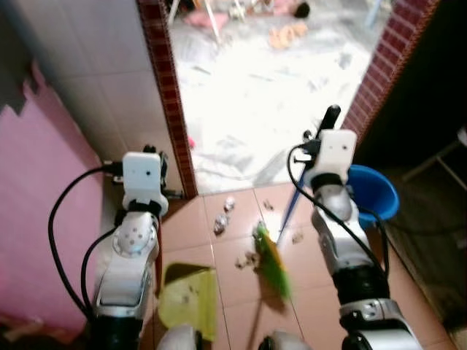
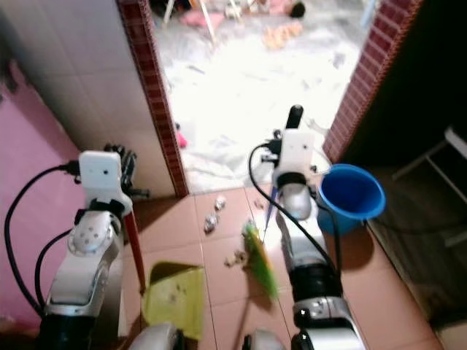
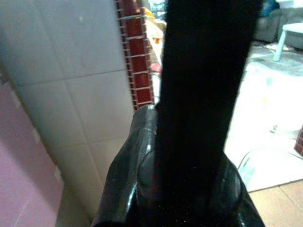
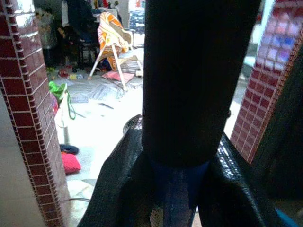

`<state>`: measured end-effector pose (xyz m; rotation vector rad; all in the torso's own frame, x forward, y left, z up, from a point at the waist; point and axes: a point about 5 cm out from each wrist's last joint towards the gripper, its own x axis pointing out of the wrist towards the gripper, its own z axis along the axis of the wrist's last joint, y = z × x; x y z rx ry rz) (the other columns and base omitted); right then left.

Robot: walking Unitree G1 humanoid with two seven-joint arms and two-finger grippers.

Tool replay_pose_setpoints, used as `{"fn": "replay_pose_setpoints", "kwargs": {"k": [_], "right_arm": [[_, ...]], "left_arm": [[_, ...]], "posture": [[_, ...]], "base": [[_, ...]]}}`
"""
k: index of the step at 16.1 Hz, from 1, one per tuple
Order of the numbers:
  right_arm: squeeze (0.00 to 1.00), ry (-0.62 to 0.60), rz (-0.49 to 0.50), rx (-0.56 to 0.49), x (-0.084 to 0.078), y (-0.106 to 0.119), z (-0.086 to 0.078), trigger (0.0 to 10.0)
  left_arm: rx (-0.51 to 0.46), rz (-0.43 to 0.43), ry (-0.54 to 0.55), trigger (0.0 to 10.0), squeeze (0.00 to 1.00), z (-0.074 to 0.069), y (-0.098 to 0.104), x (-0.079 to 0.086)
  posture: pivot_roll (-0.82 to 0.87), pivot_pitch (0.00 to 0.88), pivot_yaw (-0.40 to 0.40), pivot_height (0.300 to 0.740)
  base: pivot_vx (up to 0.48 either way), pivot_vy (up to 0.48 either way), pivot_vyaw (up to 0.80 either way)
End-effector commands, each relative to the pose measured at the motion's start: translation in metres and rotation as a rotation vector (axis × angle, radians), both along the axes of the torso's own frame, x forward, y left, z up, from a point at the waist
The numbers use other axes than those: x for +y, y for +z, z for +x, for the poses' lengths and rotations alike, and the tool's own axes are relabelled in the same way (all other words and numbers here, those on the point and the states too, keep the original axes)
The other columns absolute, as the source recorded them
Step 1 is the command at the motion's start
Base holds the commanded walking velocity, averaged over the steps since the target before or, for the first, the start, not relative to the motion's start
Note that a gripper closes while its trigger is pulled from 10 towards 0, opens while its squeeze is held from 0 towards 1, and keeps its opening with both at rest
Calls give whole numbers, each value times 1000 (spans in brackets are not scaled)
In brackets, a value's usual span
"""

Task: Sweep floor

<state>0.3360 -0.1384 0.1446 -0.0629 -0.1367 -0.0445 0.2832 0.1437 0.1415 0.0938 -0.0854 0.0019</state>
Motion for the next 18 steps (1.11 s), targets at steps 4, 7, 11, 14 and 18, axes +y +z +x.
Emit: {"fn": "replay_pose_setpoints", "kwargs": {"k": [4, 7, 11, 14, 18], "right_arm": [[0, 8, -26, -45, 6, 9, 2, 10000], [0, 4, -37, -53, 3, 10, 3, 10000], [0, 12, -59, -62, 3, 12, 4, 10000], [0, 9, -57, -49, 2, 9, 3, 10000], [0, 15, -52, -45, 1, 7, 2, 10000]], "left_arm": [[-115, 18, 28, 10000, 0, 7, 15, -2], [-107, 57, 76, 10000, 0, 15, 6, -5], [-63, 32, 86, 10000, 0, 29, -12, -14], [-53, 53, 194, 10000, 0, 36, -22, -11], [-76, 42, 291, 10000, 0, 37, -27, -10]], "posture": [[38, 61, -24, 740], [27, 63, -24, 740], [10, 68, -27, 740], [0, 70, -27, 740], [-6, 70, -27, 740]], "base": [[98, 68, 0], [0, 0, 0], [0, 0, 0], [0, 0, 0], [0, 0, 0]]}}
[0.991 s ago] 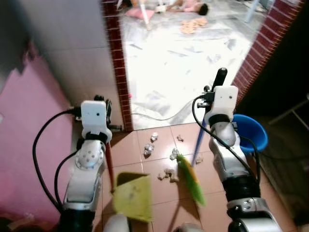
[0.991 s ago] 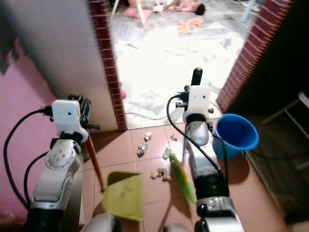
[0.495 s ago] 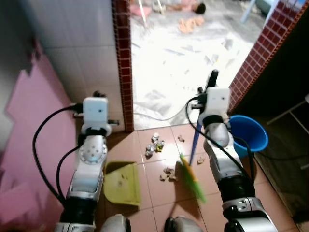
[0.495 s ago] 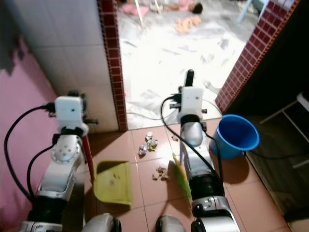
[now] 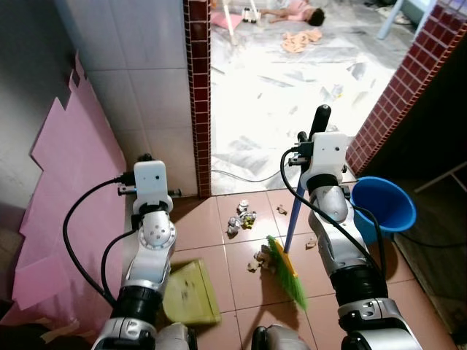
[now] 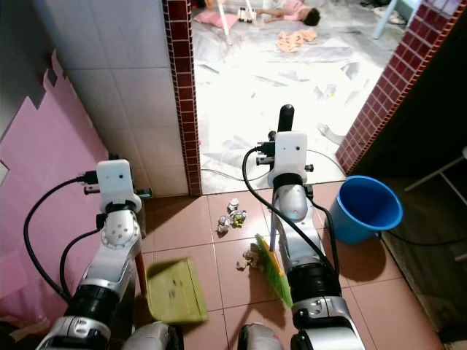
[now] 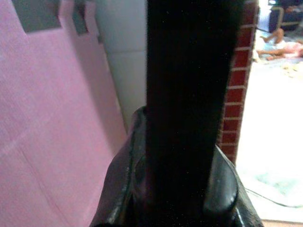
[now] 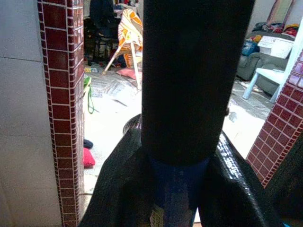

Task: Sweep floor

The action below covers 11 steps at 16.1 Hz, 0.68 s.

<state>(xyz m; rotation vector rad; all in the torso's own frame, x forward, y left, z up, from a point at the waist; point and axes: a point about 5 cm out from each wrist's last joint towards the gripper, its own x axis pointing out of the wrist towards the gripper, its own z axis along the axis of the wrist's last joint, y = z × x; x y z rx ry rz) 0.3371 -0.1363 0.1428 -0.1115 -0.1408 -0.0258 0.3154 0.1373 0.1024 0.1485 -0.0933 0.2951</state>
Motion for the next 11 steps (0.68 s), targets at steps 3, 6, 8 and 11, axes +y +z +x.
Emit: {"fn": "replay_pose_setpoints", "kwargs": {"k": [3, 6, 8, 11], "right_arm": [[0, 9, 2, -36, 1, 7, 2, 10000], [0, 17, 14, -33, 4, 4, -2, 10000], [0, 30, 5, -36, 6, 4, -4, 10000], [0, 32, 9, -37, 6, 3, -5, 10000]], "left_arm": [[-81, 9, -22, 10000, 0, 9, 11, -6], [-101, -18, -80, 10000, 0, 14, 13, -15], [-99, -11, -94, 10000, 0, 16, 15, -19], [-104, -3, -92, 10000, 0, 18, 17, -19]], "posture": [[-5, 77, -25, 740], [-5, 81, -15, 740], [-6, 86, -8, 740], [-4, 85, -6, 740]], "base": [[0, 0, 0], [0, 0, 0], [0, 0, 0], [0, -92, 0]]}}
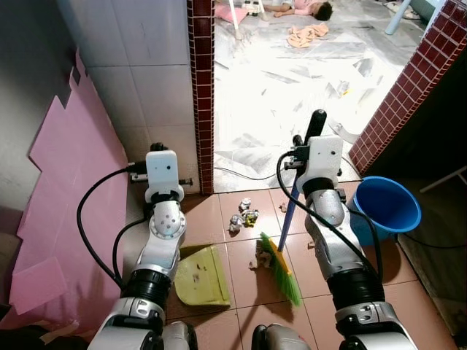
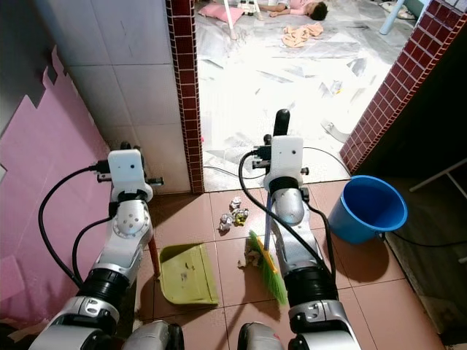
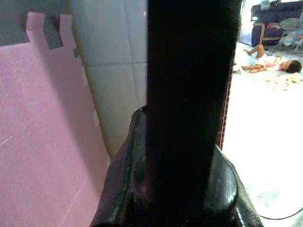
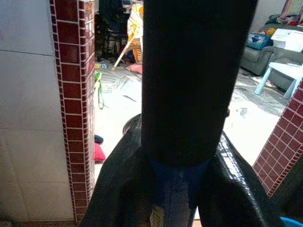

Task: Sweep floor

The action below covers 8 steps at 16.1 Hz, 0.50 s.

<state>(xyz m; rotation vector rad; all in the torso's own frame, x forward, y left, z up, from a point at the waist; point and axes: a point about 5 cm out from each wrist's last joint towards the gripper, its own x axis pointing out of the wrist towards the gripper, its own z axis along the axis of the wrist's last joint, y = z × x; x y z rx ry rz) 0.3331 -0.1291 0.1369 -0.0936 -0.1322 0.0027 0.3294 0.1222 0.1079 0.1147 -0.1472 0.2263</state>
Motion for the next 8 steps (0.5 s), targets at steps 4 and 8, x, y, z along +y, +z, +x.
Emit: {"fn": "replay_pose_setpoints", "kwargs": {"k": [4, 8], "right_arm": [[0, 4, 2, -53, -1, 11, 1, 10000], [0, 37, -9, -73, 4, 13, 0, 10000]], "left_arm": [[-67, 32, -14, 10000, 0, 7, 12, -2], [-75, 37, -11, 10000, 0, 7, 11, 0]], "posture": [[2, 80, -3, 740], [4, 77, -7, 740]], "base": [[0, -296, 0], [0, -325, 0]]}}
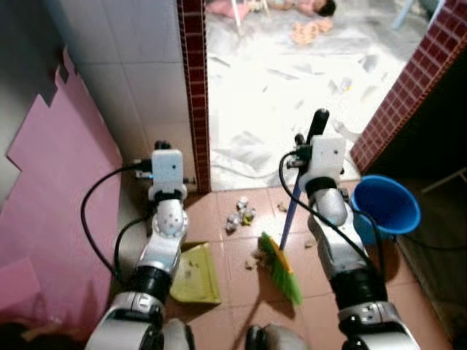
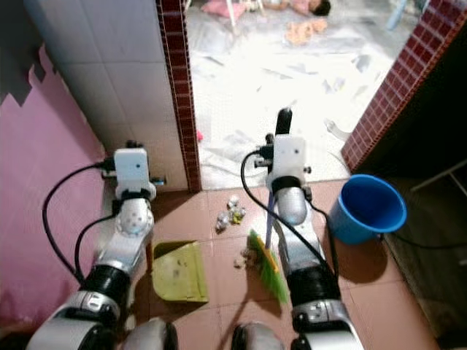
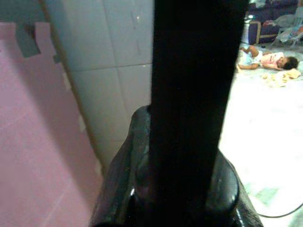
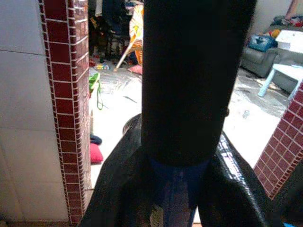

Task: Sweep floor

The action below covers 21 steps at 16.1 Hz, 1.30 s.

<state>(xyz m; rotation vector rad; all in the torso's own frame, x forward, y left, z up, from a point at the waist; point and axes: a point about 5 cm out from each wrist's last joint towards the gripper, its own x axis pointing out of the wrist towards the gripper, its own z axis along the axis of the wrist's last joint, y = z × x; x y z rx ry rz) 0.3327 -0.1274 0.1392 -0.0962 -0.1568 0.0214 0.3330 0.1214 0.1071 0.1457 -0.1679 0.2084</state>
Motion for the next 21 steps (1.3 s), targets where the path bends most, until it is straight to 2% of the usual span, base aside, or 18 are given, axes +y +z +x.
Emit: {"fn": "replay_pose_setpoints", "kwargs": {"k": [1, 6, 8, 12, 15, 17, 19, 20, 21], "right_arm": [[0, 22, -9, -59, 2, 11, 0, 10000], [0, 11, -6, -67, -4, 12, 1, 10000], [0, 12, -9, -71, -4, 12, 1, 10000], [0, -3, 10, -95, -10, 15, 4, 10000], [0, -59, 62, -101, -14, 17, 9, 10000], [0, -96, 99, -99, -14, 13, 7, 10000], [0, -81, 85, -105, -9, 8, 3, 10000], [0, -62, 95, -117, -6, 8, 2, 10000], [0, -40, 105, -125, -3, 8, 0, 10000]], "left_arm": [[-60, 5, 10, 10000, 0, 4, 12, 2], [-74, 42, 48, 10000, 0, 7, 14, 11], [-88, 48, 69, 10000, 0, 7, 15, 15], [-84, 147, 146, 10000, 0, 8, 14, 23], [-94, 260, 81, 10000, 0, 9, 21, 27], [-80, 299, 6, 10000, 0, 9, 23, 35], [-64, 288, 28, 10000, 0, 8, 17, 47], [-57, 239, 56, 10000, 0, 7, 15, 51], [-77, 225, 88, 10000, 0, 7, 15, 54]], "posture": [[6, 73, -8, 740], [14, 65, -9, 740], [15, 64, -9, 740], [28, 44, 7, 740], [24, 23, 63, 740], [26, 16, 93, 740], [27, 27, 100, 740], [25, 43, 93, 740], [23, 58, 85, 740]], "base": [[0, -330, 0], [0, -322, 0], [0, 0, 0], [0, 0, 0], [0, 0, 0], [0, 0, 0], [0, 0, 0], [0, 0, 0], [0, 0, 0]]}}
